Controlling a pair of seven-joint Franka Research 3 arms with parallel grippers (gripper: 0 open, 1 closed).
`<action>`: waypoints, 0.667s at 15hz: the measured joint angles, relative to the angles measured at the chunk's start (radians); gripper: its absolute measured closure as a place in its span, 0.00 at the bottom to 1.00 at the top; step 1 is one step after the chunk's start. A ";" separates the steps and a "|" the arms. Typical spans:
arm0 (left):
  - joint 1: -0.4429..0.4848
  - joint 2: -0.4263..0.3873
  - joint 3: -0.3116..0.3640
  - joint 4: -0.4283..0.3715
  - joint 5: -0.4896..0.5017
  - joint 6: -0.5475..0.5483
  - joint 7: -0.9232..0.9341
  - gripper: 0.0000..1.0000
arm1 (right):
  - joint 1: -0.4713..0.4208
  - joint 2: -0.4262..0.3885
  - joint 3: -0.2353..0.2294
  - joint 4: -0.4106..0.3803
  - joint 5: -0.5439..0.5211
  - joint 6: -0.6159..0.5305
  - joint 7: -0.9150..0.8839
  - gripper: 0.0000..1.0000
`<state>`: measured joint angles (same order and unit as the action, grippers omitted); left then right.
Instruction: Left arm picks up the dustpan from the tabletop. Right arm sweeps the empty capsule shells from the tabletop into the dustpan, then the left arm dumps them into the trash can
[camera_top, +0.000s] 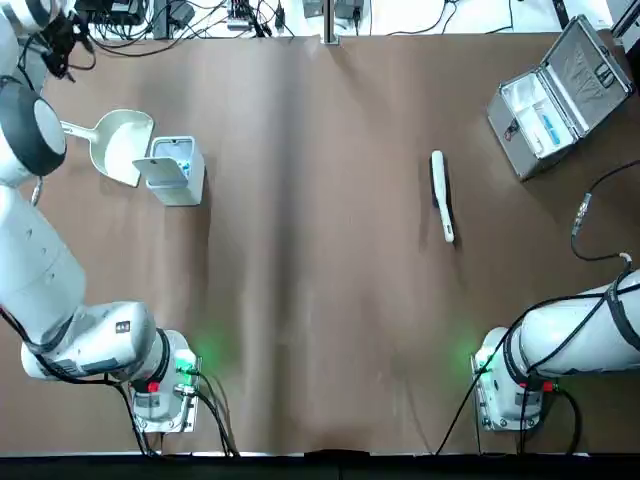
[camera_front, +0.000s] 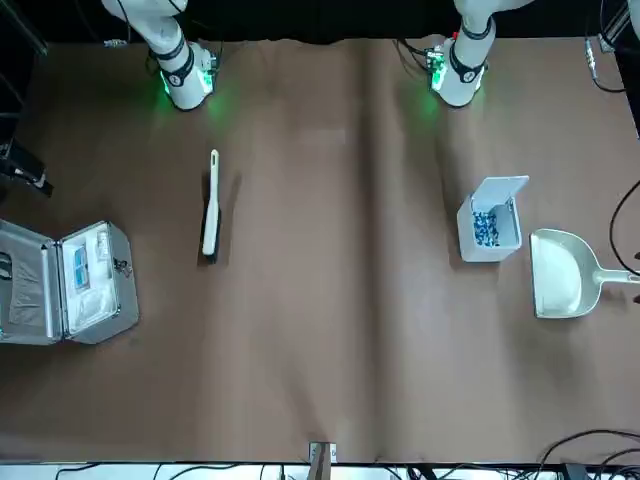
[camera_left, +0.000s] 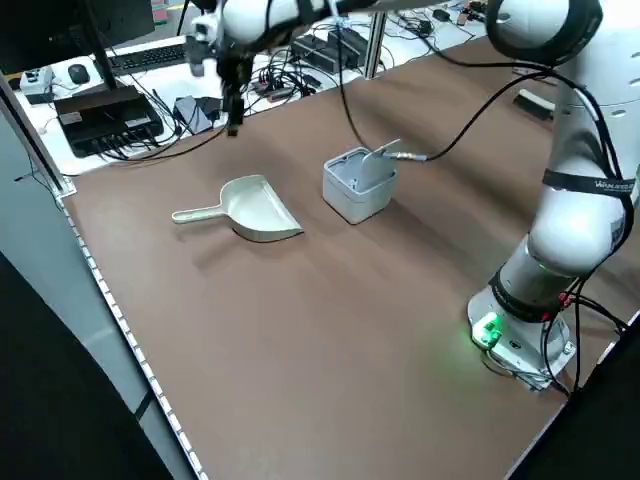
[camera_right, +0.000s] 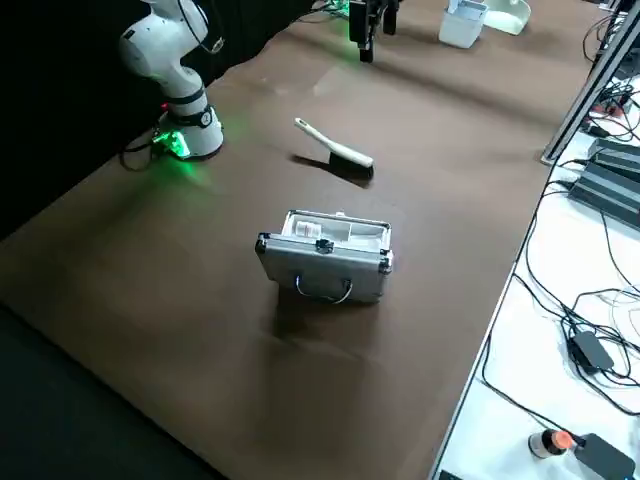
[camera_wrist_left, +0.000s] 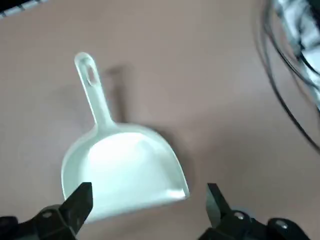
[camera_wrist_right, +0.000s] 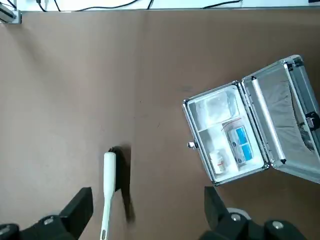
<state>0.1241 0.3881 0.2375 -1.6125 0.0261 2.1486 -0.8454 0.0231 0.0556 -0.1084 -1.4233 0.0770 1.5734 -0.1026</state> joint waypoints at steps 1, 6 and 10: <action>-0.002 -0.028 -0.033 0.000 0.005 -0.038 0.001 0.00 | 0.000 0.000 0.000 0.000 0.000 0.000 0.000 0.02; -0.002 -0.148 -0.161 0.003 0.010 -0.226 0.093 0.00 | 0.000 0.000 0.000 0.000 0.000 0.000 -0.002 0.02; 0.003 -0.195 -0.222 0.025 0.010 -0.305 0.213 0.00 | 0.000 0.000 0.000 0.000 0.000 0.000 -0.002 0.02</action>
<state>0.1274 0.1934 0.0152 -1.5878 0.0365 1.8433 -0.6320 0.0228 0.0556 -0.1088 -1.4234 0.0770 1.5734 -0.1047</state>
